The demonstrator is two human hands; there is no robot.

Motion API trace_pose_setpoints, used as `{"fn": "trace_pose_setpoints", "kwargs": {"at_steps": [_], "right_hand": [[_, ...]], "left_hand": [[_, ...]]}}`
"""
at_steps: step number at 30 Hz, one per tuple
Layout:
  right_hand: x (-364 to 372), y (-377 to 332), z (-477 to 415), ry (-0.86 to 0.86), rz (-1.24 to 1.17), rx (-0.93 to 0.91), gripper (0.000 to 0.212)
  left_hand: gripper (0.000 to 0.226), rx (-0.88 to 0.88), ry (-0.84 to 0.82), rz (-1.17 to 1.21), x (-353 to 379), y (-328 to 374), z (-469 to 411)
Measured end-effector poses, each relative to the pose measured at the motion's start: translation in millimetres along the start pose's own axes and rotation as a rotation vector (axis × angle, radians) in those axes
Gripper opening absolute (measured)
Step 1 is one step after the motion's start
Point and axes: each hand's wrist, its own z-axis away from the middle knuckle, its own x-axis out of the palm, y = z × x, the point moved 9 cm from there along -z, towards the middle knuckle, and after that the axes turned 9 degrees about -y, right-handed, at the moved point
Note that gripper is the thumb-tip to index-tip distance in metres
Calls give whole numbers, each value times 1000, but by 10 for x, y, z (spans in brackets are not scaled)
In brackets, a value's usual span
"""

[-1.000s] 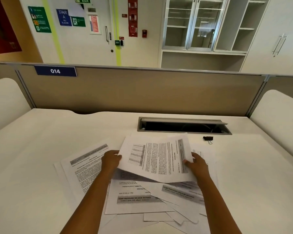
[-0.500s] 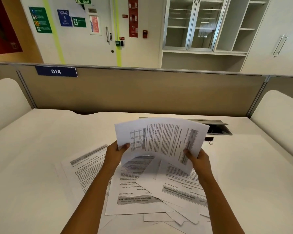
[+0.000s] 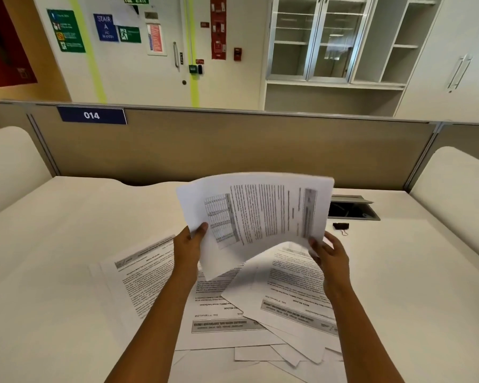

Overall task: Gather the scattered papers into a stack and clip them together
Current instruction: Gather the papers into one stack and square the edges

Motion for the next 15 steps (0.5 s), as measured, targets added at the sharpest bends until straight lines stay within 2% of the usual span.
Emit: {"fn": "trace_pose_setpoints", "kwargs": {"at_steps": [2, 3, 4, 6, 8, 11, 15], "right_hand": [[136, 98, -22, -40, -212, 68, 101], [270, 152, -15, -93, -282, 123, 113], [430, 177, 7, -156, -310, 172, 110], [706, 196, 73, -238, -281, 229, 79], [864, 191, 87, -239, -228, 184, 53], [890, 202, 93, -157, -178, 115, 46], [680, 217, 84, -113, -8, 114, 46]], "left_hand": [[19, -76, 30, 115, 74, -105, 34], [17, -116, 40, 177, 136, -165, 73], [13, -153, 41, 233, 216, -232, 113], [4, -219, 87, 291, 356, -363, 237], [6, -238, 147, 329, 461, -470, 350], [24, -254, 206, 254, 469, -595, 427], [31, -259, 214, 168, 231, -592, 308]]}}
